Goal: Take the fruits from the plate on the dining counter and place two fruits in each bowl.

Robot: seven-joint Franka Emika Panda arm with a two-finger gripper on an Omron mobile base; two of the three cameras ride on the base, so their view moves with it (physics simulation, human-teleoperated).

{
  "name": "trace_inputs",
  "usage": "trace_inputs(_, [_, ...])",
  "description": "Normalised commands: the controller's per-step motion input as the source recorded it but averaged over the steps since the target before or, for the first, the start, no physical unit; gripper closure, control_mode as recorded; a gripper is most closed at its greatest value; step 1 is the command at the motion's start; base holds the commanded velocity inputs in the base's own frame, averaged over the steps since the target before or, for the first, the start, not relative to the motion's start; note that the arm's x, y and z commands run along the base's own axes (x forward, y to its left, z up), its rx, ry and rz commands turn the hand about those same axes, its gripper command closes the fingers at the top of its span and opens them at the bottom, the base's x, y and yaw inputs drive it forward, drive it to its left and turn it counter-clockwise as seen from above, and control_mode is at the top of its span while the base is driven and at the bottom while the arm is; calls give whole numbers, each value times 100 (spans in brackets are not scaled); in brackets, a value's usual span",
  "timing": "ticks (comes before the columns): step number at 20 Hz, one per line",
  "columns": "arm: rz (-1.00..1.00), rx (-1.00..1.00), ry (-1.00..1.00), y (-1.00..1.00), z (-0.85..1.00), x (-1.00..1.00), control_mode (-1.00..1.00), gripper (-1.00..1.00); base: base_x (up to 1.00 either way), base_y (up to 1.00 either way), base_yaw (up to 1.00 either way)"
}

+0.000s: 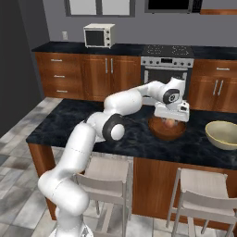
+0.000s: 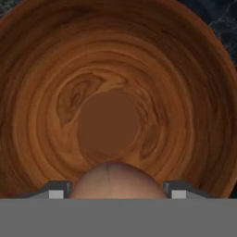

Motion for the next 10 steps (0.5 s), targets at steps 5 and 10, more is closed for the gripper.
trace_inputs(5, [0,0,6,-4,-30,1,-100,100,0,0,0])
trace_inputs(10, [0,0,1,-3,-12,4,-100,100,0,0,0])
